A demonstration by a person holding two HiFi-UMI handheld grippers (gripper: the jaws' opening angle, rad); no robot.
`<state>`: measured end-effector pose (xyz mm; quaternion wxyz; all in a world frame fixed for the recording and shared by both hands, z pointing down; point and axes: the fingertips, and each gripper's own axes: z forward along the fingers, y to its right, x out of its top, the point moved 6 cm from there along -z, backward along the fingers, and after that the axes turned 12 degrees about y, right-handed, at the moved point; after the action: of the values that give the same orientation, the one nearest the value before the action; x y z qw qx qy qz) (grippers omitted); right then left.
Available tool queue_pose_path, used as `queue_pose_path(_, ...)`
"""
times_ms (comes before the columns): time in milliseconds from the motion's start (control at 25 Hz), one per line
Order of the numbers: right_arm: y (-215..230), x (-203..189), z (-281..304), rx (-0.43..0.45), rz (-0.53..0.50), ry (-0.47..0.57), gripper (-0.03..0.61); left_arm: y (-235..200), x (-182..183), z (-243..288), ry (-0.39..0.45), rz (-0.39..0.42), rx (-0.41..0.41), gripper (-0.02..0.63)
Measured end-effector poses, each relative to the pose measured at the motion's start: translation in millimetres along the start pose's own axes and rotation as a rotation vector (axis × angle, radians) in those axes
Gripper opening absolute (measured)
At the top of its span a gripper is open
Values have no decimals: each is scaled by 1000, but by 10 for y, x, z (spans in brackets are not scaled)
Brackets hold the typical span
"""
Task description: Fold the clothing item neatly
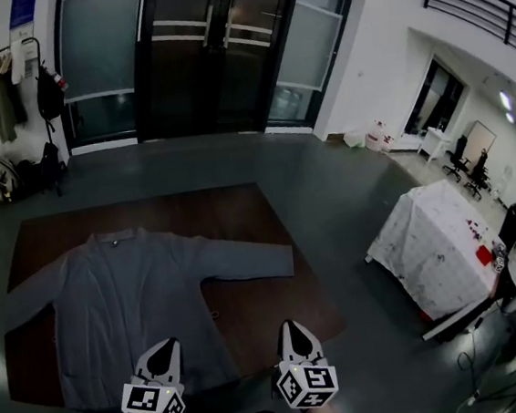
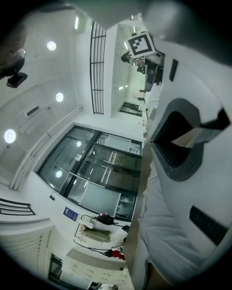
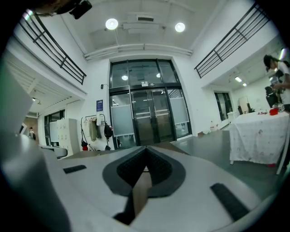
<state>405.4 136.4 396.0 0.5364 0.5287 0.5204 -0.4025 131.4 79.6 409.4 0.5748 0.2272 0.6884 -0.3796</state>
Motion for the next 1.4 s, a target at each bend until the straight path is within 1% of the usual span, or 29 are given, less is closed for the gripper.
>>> queue_pose_path(200, 64, -129, 320, 4, -9, -27, -12, -131, -39, 303, 5, -1, 21, 8)
queue_pose_path(400, 159, -349, 744, 43, 5, -64, -12, -215, -34, 574, 34, 10, 72, 8)
queue_pose_path(560, 308, -378, 1121, 102, 8, -74, -12, -189, -16, 854, 37, 14, 123, 8)
queue_pose_path(640, 440, -395, 1284, 114, 23, -68, -12, -157, -41, 1010, 28, 19, 144, 8)
queue_pose_path(760, 717, -471, 1503, 72, 52, -86, -12, -103, -115, 1237, 12, 10, 173, 8)
queue_pose_path(920, 1138, -591, 1700, 15, 55, -112, -12, 85, -217, 1546, -11, 23, 169, 8)
queue_pose_path(1000, 1333, -680, 1764, -2, 46, -138, -12, 156, -302, 1704, -30, 17, 177, 8)
queue_pose_path(1120, 1572, -770, 1858, 0, 3, -179, -12, 273, -439, 1958, -54, -7, 176, 8)
queue_pose_path(1200, 1712, -841, 1931, -2, -13, -212, -12, 346, -539, 2134, -77, -12, 170, 8)
queue_pose_path(1320, 1887, -1021, 2006, -3, -2, -293, -12, 438, -716, 2355, -117, -27, 165, 8)
queue_pose_path(1400, 1972, -1154, 2051, -11, -9, -350, 20, 461, -802, 2469, -136, -34, 168, 8)
